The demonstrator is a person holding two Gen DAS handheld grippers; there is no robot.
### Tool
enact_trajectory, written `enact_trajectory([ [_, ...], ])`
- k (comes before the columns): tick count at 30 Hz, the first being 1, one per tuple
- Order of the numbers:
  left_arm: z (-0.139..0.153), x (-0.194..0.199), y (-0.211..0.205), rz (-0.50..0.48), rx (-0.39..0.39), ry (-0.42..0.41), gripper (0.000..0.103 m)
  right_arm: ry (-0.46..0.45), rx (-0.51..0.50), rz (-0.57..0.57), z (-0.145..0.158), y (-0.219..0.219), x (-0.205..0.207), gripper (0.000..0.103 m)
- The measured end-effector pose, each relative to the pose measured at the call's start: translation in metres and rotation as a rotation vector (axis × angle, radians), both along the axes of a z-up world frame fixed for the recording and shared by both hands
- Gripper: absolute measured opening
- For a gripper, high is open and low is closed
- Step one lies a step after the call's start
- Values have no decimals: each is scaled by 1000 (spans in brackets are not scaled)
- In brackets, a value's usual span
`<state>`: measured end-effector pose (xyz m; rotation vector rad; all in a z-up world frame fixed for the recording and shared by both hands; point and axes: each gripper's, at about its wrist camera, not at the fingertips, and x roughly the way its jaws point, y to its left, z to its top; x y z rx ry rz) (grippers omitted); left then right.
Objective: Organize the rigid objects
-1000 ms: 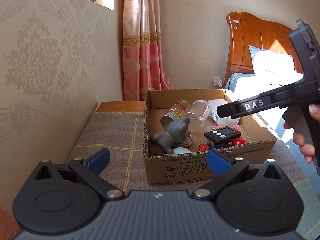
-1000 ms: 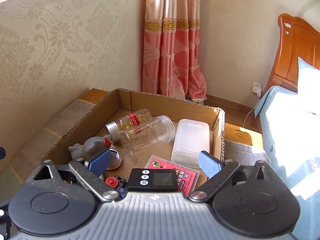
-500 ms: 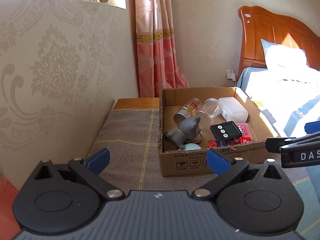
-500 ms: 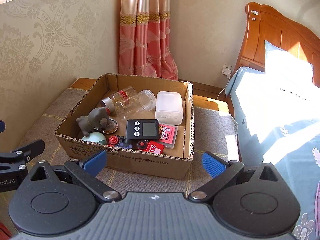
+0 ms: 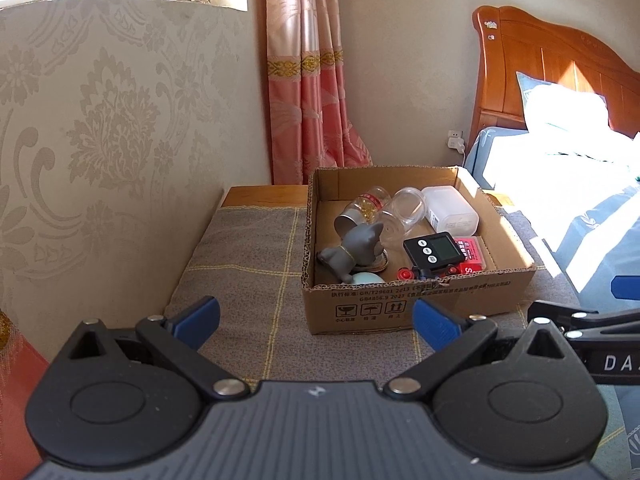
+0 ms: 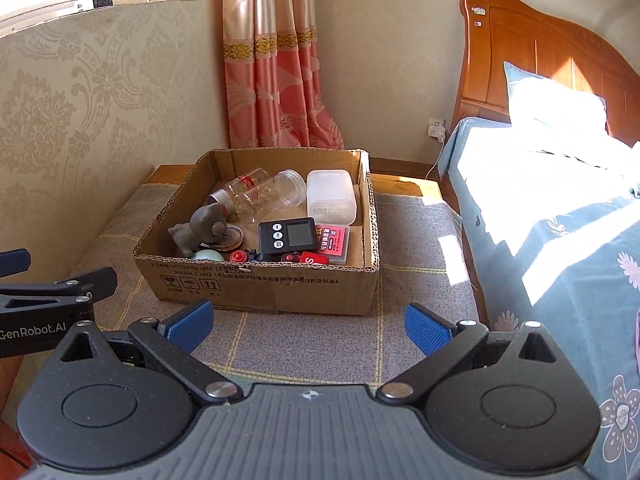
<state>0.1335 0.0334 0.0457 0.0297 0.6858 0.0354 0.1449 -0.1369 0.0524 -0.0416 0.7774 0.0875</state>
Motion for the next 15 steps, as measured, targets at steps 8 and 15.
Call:
enact_trajectory([
  [8, 3, -4, -4, -11, 10, -5, 102, -13, 2, -7, 3, 0, -3, 103],
  [15, 4, -5, -5, -10, 9, -7, 102, -21, -3, -9, 5, -1, -4, 103],
])
